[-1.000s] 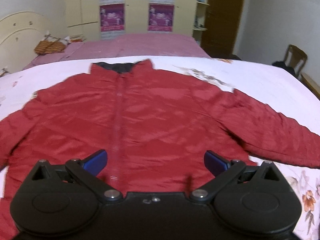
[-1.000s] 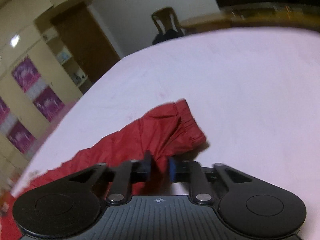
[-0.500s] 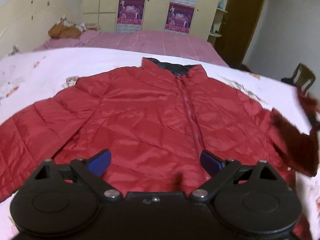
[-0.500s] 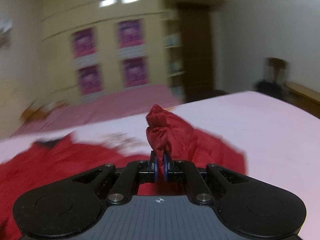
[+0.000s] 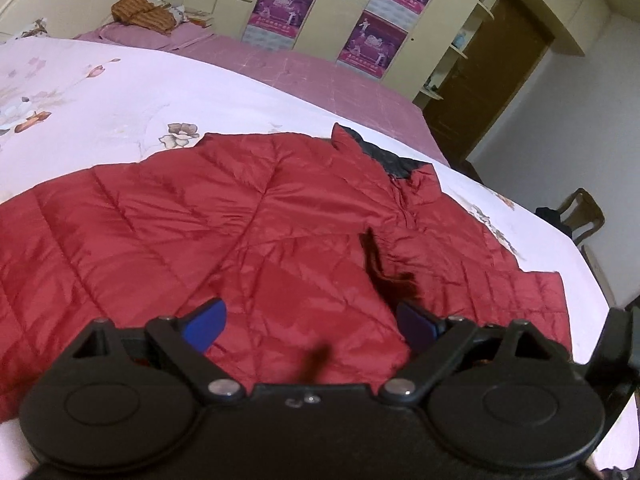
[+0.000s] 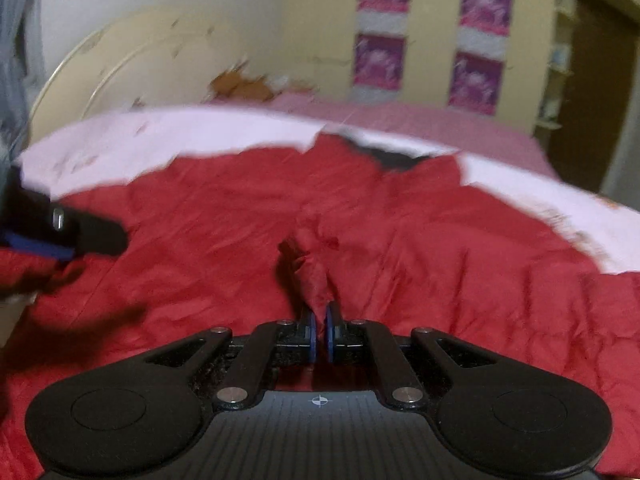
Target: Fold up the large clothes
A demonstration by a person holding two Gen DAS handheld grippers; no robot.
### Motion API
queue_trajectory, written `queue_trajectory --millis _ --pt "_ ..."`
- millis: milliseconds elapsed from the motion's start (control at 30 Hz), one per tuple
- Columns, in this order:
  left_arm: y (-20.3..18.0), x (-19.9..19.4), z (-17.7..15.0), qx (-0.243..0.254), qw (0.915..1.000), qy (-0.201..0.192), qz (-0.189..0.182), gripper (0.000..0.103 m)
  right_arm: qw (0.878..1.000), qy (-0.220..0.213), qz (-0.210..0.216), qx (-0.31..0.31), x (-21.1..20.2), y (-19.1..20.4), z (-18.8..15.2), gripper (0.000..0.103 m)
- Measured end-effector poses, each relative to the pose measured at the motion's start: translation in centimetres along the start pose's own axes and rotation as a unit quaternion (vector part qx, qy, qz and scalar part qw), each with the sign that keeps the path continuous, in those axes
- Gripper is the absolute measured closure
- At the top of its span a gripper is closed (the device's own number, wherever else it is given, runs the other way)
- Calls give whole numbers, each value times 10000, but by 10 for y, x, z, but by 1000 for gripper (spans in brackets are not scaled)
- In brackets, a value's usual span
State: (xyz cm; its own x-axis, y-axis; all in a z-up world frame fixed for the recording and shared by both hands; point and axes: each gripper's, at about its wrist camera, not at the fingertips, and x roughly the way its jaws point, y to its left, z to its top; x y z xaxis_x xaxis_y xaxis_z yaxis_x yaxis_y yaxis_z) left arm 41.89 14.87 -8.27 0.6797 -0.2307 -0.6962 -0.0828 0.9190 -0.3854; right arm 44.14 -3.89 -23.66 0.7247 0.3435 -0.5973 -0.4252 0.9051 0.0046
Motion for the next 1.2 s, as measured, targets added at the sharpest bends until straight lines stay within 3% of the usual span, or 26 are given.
queue_trajectory --millis 67,167,200,333,367,400,433,500,567,600,633,767,867,900,967,1133,1200 --pt "-2 2 2 30 10000 2 -70 11 9995 7 -157 -290 9 9 6 92" --pt "-12 14 6 136 9996 69 -255 11 9993 -244 -195 -199 2 -13 19 37" --pt "-18 20 6 179 9993 103 -303 11 9988 -378 -287 -131 -8 -19 23 36" --pt "-47 50 5 330 9975 300 -540 15 9965 -504 -575 350 -40 -59 23 36" --pt "-55 60 5 403 9970 367 -552 17 9953 -533 -630 510 -47 -70 22 46" --pt "-60 67 5 466 9964 434 -553 24 9932 -563 -726 716 -55 -83 19 59" --pt "-66 77 4 531 9959 514 -521 37 9909 -562 -832 892 -64 -93 18 63" --pt "-76 94 3 642 9953 626 -367 48 9853 -591 -1014 1241 -75 -115 14 74" --pt "-86 105 1 909 9940 585 -190 64 9787 -635 -1194 1548 -90 -134 8 74" --pt "-89 107 1 1014 9931 557 -175 81 9750 -647 -1281 1699 -105 -143 1 74" --pt "-91 108 2 1046 9928 526 -263 88 9717 -664 -1367 1811 -112 -151 -2 74" --pt "-84 73 12 966 9948 -259 -168 88 9593 -763 -1629 2178 -145 -176 -16 74" --pt "-50 34 16 618 9942 -838 268 88 9539 -873 -1728 2293 -160 -187 -20 74" --pt "-36 26 14 520 9935 -892 473 88 9534 -868 -1733 2312 -163 -190 -21 74" --pt "-13 29 5 450 9945 -619 713 88 9532 -834 -1727 2339 -164 -194 -25 74" --pt "-15 40 -9 366 9956 -494 714 88 9551 -613 -1621 2402 -149 -202 -31 74" --pt "-18 42 -11 322 9953 -549 727 88 9598 -547 -1500 2309 -140 -203 -28 93"
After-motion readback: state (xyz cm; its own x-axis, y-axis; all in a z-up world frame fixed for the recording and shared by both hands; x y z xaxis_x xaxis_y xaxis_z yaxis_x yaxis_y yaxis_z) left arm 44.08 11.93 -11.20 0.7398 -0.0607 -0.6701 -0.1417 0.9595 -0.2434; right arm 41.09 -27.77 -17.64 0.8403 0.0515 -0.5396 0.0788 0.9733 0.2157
